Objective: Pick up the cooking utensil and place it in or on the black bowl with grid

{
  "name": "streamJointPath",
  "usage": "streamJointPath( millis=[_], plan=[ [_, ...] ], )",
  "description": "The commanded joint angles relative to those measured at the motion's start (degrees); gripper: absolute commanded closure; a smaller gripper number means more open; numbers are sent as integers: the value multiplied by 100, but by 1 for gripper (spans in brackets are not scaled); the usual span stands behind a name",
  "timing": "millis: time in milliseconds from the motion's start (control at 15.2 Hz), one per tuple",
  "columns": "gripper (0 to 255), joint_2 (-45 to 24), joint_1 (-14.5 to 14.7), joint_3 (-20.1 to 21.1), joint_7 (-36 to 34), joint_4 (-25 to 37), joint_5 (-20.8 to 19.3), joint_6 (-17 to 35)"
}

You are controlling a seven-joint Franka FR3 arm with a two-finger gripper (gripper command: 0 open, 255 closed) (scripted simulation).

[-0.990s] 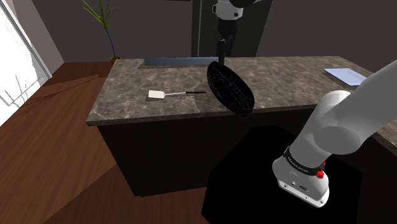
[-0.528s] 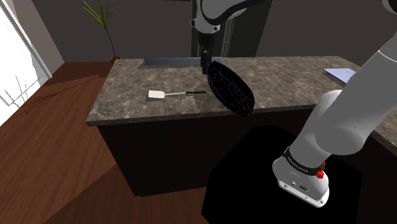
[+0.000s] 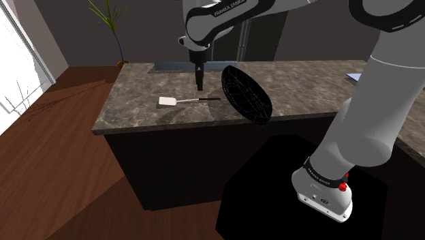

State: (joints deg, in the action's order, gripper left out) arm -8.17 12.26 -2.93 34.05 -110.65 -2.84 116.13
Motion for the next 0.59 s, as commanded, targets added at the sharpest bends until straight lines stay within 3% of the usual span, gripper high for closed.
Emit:
streamJointPath(
  millis=[0,198,528],
  plan=[
    [0,-352,40,74,273,265,26,79],
    [0,-774,94,178,546,594,37,160],
    [0,-915,85,175,543,389,32,505]
  ],
)
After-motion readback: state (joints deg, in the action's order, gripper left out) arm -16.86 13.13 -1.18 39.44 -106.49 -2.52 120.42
